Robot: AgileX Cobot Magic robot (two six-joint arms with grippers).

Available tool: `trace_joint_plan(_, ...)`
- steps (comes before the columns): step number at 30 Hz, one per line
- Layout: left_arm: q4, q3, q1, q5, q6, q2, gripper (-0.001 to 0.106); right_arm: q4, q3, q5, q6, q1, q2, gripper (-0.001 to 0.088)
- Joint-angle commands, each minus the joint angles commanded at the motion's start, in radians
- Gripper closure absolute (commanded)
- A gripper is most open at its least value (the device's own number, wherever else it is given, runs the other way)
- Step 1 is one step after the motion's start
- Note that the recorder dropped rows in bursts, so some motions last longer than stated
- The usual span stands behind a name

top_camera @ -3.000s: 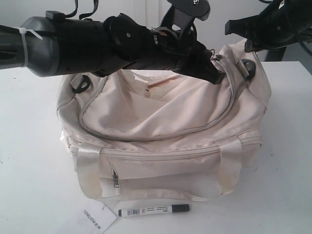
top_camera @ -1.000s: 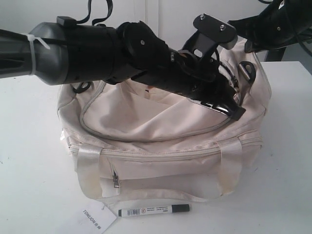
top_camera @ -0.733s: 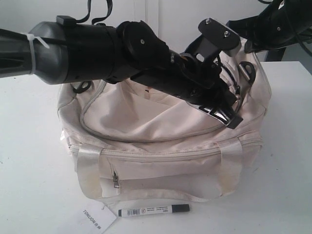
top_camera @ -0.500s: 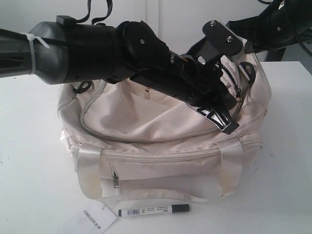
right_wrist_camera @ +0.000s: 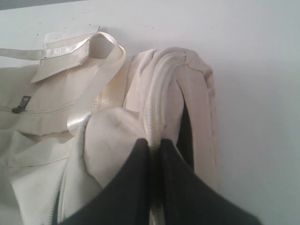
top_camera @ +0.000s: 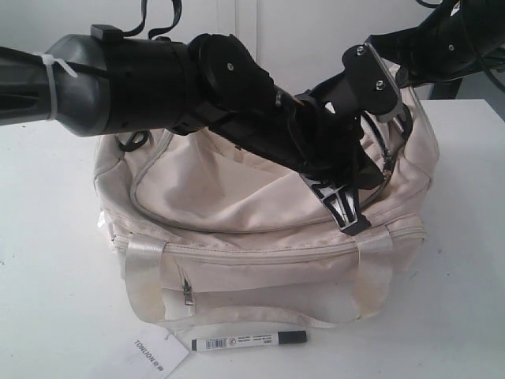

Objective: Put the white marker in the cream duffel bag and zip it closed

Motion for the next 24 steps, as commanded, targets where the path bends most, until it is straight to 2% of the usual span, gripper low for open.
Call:
trace_joint_plan(15, 0.0, 0.0, 0.0, -0.03, 0.0, 0.0, 0.105, 0.0, 0.0, 0.0, 0.0, 0.0, 0.0, 0.0868)
trace_joint_plan(24, 0.0, 0.0, 0.0, -0.156, 0.0, -0.015, 0.105, 0.0, 0.0, 0.0, 0.0, 0.0, 0.0, 0.0868)
